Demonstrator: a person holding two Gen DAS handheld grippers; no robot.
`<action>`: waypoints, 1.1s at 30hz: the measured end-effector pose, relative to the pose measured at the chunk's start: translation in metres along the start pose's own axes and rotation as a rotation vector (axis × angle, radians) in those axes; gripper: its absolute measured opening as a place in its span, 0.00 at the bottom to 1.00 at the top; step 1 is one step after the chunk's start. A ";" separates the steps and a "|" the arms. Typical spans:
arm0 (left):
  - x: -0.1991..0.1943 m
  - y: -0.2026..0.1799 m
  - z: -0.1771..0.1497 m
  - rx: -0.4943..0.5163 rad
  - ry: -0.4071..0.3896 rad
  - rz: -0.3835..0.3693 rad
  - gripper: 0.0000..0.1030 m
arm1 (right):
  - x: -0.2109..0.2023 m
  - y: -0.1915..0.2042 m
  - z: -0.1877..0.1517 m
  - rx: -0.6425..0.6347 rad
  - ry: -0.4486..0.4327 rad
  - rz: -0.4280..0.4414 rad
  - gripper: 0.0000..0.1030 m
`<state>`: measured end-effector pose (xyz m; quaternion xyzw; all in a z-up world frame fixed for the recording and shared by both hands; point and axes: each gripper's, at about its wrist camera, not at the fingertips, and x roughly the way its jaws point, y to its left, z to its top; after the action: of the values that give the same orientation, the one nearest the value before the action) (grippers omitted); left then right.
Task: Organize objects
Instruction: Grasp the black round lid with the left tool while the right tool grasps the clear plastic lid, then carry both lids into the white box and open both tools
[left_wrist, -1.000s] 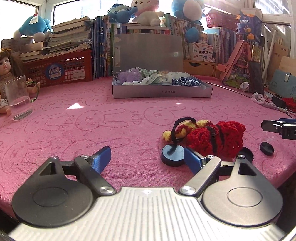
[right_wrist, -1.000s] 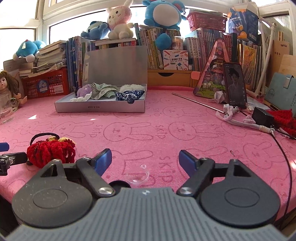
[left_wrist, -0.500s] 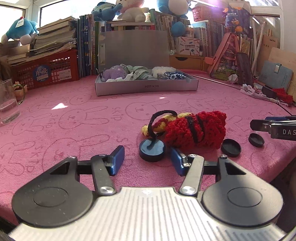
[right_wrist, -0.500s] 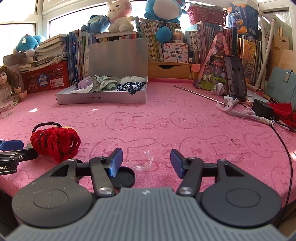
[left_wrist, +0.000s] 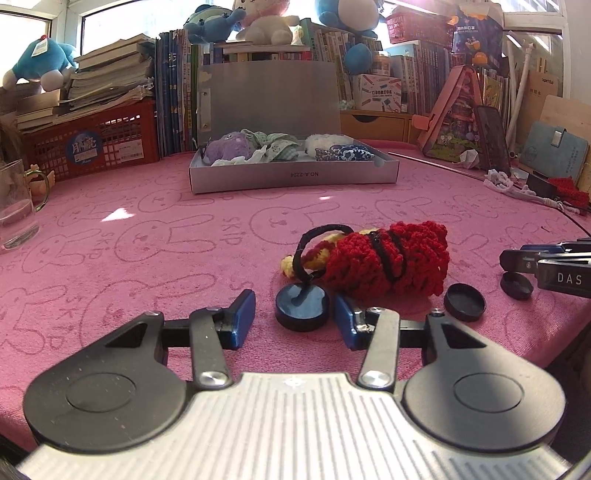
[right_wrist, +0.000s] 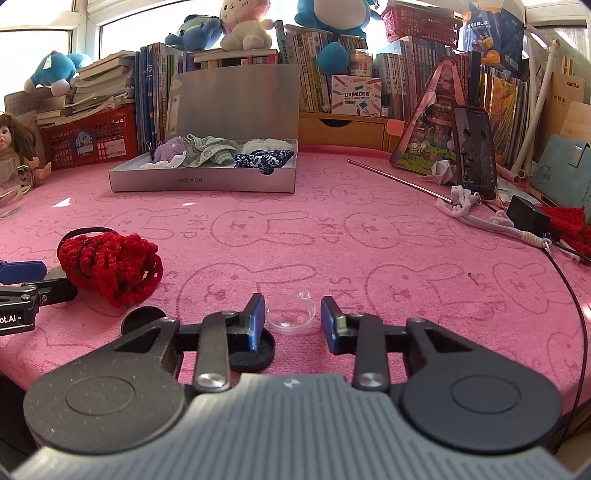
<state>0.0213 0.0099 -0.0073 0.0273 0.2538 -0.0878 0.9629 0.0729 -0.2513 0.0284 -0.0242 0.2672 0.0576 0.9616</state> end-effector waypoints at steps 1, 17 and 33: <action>0.000 0.001 0.001 -0.004 0.001 -0.002 0.44 | 0.000 0.000 0.000 0.000 0.000 -0.001 0.33; -0.006 0.006 0.006 -0.017 -0.019 0.012 0.36 | 0.002 -0.002 0.006 0.013 -0.021 -0.007 0.33; 0.001 0.011 0.006 -0.043 -0.006 0.046 0.36 | 0.003 -0.001 0.006 0.020 -0.011 0.007 0.33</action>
<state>0.0267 0.0203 -0.0027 0.0124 0.2521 -0.0604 0.9657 0.0785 -0.2517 0.0319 -0.0134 0.2628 0.0582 0.9630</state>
